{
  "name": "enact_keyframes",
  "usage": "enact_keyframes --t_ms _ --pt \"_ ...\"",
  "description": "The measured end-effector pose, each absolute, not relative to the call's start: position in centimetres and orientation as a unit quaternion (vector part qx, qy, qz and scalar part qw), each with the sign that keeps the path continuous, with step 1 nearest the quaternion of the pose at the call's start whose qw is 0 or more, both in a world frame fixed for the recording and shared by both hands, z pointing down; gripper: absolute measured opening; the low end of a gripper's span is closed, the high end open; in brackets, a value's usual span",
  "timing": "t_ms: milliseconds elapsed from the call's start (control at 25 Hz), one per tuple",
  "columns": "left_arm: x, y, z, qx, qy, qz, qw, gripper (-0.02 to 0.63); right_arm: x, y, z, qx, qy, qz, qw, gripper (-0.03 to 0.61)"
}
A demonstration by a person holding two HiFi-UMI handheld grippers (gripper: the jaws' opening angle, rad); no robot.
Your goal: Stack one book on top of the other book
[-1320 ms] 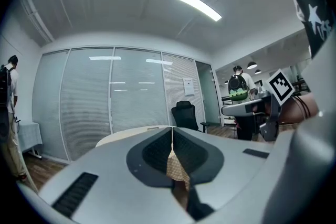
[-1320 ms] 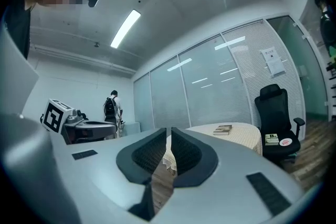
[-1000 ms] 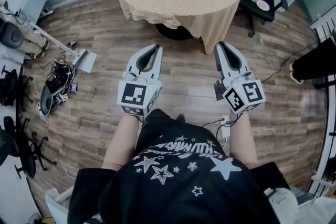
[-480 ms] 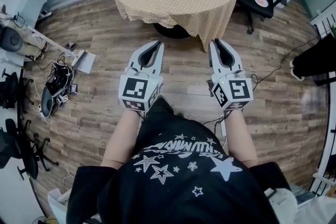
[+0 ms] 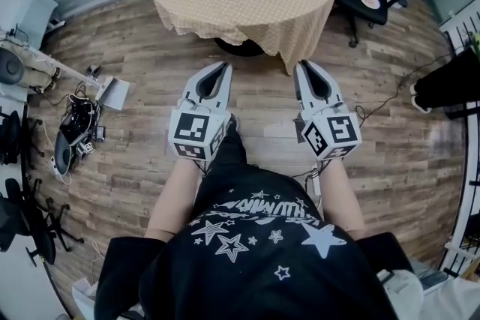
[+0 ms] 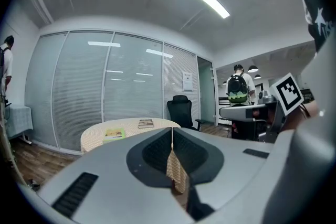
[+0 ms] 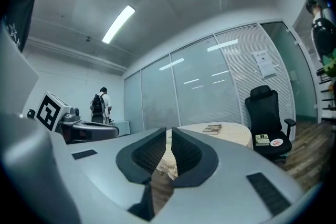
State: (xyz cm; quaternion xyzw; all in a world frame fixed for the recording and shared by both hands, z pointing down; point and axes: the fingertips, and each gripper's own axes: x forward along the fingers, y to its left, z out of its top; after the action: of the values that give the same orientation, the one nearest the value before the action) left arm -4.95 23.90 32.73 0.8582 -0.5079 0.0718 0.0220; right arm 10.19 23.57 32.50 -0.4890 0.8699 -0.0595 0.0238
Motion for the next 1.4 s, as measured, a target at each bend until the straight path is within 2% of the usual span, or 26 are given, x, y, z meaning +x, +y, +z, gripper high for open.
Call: enact_keyframes --t_ms 480,1400 --pt "-5.0 15.8 34.5 0.872 -0.481 0.077 0.049 0.014 9.7 16.4 34.4 -0.519 0.851 -0.076 -0.004 0.038" --pt "-11.3 1.0 35.5 0.888 -0.445 0.064 0.092 0.014 3.0 2.9 34.7 -0.544 0.833 -0.102 -0.024 0.026"
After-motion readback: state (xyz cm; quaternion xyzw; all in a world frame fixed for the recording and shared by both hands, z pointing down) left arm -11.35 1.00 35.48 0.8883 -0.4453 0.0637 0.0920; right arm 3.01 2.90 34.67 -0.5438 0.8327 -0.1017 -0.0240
